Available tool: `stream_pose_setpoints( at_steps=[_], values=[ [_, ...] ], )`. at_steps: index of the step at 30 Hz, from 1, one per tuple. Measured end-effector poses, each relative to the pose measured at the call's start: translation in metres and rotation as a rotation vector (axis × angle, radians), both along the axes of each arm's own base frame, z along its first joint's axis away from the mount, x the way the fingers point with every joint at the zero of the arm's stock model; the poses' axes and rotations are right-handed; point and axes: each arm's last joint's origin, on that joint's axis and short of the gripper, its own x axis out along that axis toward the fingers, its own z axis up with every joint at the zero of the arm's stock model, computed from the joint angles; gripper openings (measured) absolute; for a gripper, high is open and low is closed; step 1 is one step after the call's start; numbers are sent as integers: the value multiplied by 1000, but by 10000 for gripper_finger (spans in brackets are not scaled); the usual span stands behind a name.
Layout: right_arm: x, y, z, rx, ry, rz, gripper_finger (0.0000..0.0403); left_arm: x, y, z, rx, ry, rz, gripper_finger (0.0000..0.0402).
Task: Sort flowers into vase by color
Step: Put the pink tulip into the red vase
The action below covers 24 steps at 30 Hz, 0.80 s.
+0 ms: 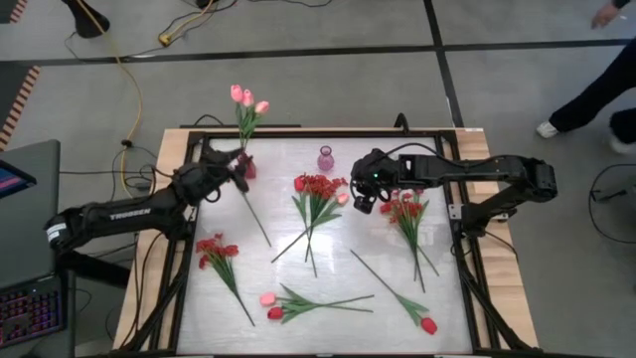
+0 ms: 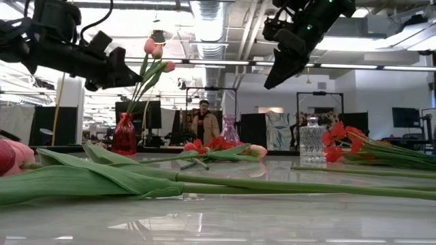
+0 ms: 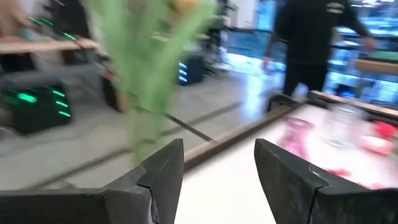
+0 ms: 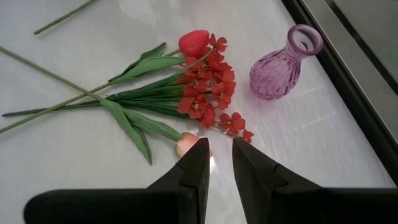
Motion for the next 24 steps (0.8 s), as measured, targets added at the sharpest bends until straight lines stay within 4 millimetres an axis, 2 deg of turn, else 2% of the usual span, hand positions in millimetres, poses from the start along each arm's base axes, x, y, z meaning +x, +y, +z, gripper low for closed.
stream_pose_setpoints(
  at_steps=[7, 14, 19, 24],
  values=[
    [1, 0, 1, 9, -18, -10, 97, 13, -28, -2, -42, -12, -140, 185],
    [2, 4, 1, 55, -31, -5, 97, 19, -64, -8, -119, 4, -259, 185],
    [3, 12, 0, 77, -34, 26, 97, 27, -94, -7, -227, 67, -399, 185],
    [4, 22, 0, 80, -32, 61, 97, 46, -127, 0, -227, 180, -459, 185]
  ],
)
